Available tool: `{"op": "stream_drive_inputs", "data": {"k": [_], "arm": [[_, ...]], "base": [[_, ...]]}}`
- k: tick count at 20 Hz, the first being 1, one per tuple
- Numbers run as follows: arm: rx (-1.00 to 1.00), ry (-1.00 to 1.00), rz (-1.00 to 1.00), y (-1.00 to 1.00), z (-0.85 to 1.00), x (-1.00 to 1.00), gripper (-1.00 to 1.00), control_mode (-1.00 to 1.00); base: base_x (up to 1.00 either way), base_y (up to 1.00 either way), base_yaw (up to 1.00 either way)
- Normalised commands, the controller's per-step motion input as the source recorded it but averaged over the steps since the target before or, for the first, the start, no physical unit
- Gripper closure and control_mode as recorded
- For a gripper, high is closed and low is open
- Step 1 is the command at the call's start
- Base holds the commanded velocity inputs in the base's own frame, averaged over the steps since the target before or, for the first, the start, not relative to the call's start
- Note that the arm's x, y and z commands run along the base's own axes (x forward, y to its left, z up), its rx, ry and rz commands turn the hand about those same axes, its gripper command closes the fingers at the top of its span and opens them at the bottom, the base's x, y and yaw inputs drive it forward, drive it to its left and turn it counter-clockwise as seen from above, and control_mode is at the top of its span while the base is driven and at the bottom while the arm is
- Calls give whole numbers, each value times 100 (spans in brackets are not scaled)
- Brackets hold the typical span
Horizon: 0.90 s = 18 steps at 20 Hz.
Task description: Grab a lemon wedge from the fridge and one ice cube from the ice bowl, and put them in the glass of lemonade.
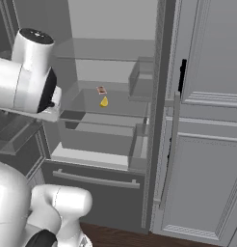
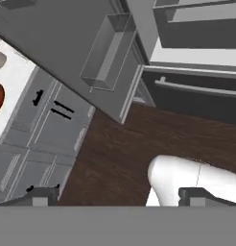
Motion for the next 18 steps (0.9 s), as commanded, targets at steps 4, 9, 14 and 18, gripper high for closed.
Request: {"op": "stream_drive_inputs", "data": {"k": [4,9,14,18], "arm": [[-35,-27,-14,-41,-1,-83,-100,-100],[-6,-7,-9,5,-5,-44,-100,-100],[-1,2,-1,0,-26,19,-100,-100],[-1,0,0,0,-13,28,-100,-100]], "base": [[0,0,0],[0,0,0],[0,0,0],[0,0,0]]}}
